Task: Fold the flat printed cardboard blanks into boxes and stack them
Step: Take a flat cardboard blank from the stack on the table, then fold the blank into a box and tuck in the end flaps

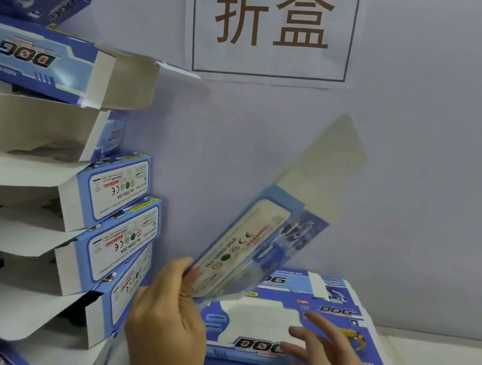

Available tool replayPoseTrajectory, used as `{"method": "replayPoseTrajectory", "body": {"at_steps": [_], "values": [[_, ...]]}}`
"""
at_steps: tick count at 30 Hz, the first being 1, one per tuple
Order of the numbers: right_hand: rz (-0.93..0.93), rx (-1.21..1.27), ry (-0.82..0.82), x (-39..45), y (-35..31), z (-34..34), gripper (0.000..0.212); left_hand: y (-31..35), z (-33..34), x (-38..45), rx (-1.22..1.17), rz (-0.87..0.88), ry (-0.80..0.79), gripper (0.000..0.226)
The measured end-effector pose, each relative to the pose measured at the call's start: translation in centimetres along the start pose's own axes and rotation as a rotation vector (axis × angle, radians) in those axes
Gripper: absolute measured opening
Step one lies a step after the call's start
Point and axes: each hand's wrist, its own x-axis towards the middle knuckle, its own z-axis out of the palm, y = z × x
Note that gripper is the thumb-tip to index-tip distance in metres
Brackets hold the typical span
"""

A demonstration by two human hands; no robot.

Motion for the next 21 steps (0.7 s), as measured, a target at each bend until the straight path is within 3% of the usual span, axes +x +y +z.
{"method": "replayPoseTrajectory", "body": {"at_steps": [3,7,10,13,19,21], "values": [[-0.073,0.018,-0.014,0.2,-0.3,-0.1,0.028,0.5,-0.4,0.8,-0.075,-0.058,0.035,0.033],[-0.127,0.034,-0.089,0.4,-1.0,-0.4,0.027,0.6,-0.8,1.7,-0.125,-0.137,0.030,0.016],[-0.117,0.062,-0.146,0.7,-2.2,-0.5,0.028,0.5,-0.9,2.0,-0.190,-0.236,0.017,0.016],[-0.161,0.074,-0.099,0.3,-2.6,-0.6,0.040,0.4,-1.2,2.5,-0.295,-0.378,-0.029,0.021],[-0.085,0.104,-0.026,-0.4,-2.6,-0.9,0.031,-0.3,-0.9,2.5,-0.426,-0.565,-0.372,0.026],[-0.050,0.111,-0.073,-0.2,-2.8,-1.0,0.037,-0.5,-0.8,2.3,-0.412,-0.573,-0.377,0.019]]}}
